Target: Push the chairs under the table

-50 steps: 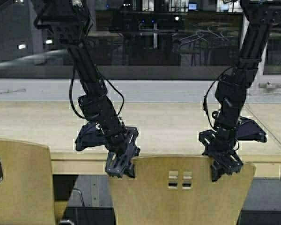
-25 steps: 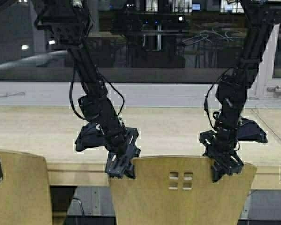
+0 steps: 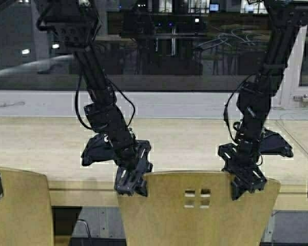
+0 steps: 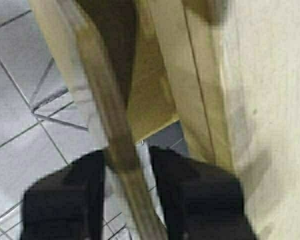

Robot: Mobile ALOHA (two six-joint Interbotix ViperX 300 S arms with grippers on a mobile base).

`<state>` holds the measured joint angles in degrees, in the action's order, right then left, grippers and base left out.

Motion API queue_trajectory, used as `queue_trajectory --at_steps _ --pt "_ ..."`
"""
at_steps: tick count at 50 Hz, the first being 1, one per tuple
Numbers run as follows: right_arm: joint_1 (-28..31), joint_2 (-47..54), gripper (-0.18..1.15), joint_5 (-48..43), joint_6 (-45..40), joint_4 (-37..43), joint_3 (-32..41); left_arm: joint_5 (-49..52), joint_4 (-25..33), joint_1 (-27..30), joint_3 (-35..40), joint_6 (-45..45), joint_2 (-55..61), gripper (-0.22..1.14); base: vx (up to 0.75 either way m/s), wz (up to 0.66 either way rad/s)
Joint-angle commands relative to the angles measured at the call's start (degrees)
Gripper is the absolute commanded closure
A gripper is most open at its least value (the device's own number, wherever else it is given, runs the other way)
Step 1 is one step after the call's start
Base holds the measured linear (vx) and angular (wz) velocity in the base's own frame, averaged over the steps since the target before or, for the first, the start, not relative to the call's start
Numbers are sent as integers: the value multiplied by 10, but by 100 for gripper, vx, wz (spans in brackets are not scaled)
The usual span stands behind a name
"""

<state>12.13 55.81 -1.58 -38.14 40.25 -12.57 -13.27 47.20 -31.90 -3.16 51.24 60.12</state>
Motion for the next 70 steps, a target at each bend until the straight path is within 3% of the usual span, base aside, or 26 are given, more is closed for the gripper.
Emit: queue_trajectory --at_steps 1,10,29,38,59,65,70 --pt "8 -22 39 8 37 -12 23 -1 -4 14 2 -13 -16 26 -1 0" --pt "9 -33 13 34 37 -12 23 28 -4 14 -4 -14 -28 4 -1 -1" --pt "9 -83 13 51 32 -11 -21 42 -7 20 -34 -21 -82 3 0 0" --pt "4 -178 13 57 34 -12 -99 58 -4 25 -76 -61 -159 3 0 0" --pt "-11 -368 13 76 45 -50 -152 65 -1 33 -143 -98 -316 3 0 0" --pt "-11 -423 13 83 75 -74 -171 69 -15 33 -171 -112 -378 3 0 0" --pt "-11 -478 13 98 110 -94 -192 82 -76 33 -211 -161 -453 3 0 0"
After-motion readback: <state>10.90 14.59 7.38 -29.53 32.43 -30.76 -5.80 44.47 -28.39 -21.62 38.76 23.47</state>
